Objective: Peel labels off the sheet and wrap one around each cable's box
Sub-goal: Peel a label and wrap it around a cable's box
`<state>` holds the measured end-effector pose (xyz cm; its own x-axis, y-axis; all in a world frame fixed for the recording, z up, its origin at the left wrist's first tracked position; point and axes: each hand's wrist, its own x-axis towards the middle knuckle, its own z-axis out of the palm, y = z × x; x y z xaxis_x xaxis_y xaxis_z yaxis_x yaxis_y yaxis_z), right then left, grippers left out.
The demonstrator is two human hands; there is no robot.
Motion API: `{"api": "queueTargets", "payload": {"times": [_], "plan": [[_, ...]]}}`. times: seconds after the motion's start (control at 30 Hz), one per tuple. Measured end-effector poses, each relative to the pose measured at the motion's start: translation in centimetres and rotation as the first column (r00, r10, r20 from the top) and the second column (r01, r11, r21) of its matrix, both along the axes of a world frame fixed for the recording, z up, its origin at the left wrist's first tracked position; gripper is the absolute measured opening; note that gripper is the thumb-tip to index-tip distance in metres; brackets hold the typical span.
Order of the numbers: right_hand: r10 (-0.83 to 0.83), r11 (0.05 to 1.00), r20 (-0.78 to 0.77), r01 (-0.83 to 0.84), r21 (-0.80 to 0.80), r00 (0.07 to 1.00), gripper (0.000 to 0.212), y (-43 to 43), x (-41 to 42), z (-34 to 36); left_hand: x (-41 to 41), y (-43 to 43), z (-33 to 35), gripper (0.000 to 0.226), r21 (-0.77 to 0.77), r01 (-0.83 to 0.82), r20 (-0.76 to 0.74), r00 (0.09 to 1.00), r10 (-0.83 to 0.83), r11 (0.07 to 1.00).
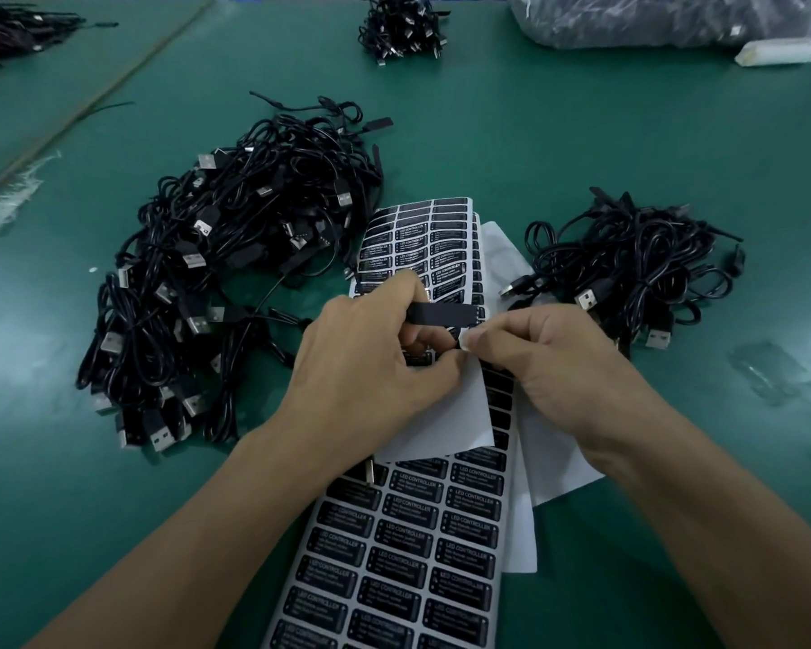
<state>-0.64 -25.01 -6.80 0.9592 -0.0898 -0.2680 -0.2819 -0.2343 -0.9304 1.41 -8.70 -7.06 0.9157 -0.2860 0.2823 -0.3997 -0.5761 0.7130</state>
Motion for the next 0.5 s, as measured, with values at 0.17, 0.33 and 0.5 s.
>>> {"api": "queueTargets", "payload": {"times": [0.17,0.33,0.5], "plan": [[-0.016,0.998,0.027,0.017,-0.055,1.0,0.018,-0.02,-0.04,-0.22,0.16,0.1,-0.1,0.031,-0.034,-0.009,-0.001,1.0,0.009,0.999],[-0.023,0.938,0.13,0.066,-0.34,0.991,0.02,-0.45,-0.3,-0.42,0.43,0.38,-0.09,0.028,-0.139,-0.075,-0.033,0.997,0.071,0.987],[0.015,0.843,0.274,0.135,-0.521,0.962,0.013,0.09,-0.93,-0.61,0.49,0.43,0.69,0.031,-0.314,-0.108,-0.1,0.992,0.08,0.943]]}}
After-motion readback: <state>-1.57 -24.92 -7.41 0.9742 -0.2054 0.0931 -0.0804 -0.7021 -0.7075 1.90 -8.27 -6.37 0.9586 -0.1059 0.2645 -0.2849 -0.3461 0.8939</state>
